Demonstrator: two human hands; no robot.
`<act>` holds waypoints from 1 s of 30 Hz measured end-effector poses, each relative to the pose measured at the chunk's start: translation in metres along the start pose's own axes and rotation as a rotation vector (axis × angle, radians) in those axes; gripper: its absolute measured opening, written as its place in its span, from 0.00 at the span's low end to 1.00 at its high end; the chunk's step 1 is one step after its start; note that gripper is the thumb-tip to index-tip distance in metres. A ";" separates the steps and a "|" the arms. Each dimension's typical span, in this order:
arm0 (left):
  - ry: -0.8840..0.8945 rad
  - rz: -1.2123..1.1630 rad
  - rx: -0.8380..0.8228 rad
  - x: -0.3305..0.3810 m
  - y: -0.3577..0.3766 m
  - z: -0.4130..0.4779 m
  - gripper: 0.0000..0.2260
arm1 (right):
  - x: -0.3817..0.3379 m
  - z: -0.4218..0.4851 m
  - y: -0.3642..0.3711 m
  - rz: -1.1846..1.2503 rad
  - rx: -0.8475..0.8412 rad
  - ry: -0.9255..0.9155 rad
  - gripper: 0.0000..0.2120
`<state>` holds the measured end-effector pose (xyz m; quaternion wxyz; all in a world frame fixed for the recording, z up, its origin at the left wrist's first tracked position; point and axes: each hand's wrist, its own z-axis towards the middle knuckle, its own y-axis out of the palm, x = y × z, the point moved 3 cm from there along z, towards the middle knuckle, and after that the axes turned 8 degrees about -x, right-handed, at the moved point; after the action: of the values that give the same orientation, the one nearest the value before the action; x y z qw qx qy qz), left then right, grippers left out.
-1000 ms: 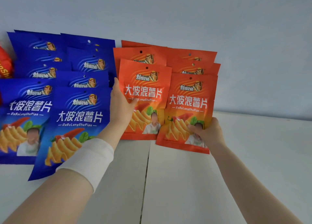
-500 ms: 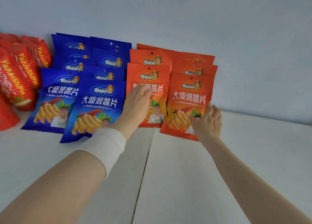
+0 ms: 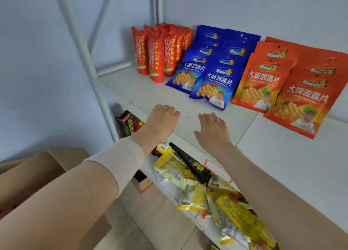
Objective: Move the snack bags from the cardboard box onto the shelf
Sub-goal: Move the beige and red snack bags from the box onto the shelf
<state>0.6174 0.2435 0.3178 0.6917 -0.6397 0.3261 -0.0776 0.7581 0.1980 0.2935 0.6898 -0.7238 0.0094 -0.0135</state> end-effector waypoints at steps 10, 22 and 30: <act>-0.342 -0.018 -0.241 -0.206 0.139 -0.221 0.15 | -0.293 0.008 0.035 -0.185 -0.008 -0.441 0.23; -0.755 -0.420 -0.682 -0.302 0.388 -0.476 0.16 | -0.546 -0.028 0.230 -0.306 -0.475 -0.727 0.22; -1.245 -0.989 -0.849 -0.267 0.494 -0.543 0.21 | -0.571 -0.033 0.333 -0.201 -0.959 -0.530 0.21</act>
<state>-0.0412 0.0139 -0.0332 0.3364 -0.8348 -0.4186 0.1210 0.1885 0.1677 -0.0418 0.2572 -0.9327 -0.2283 0.1091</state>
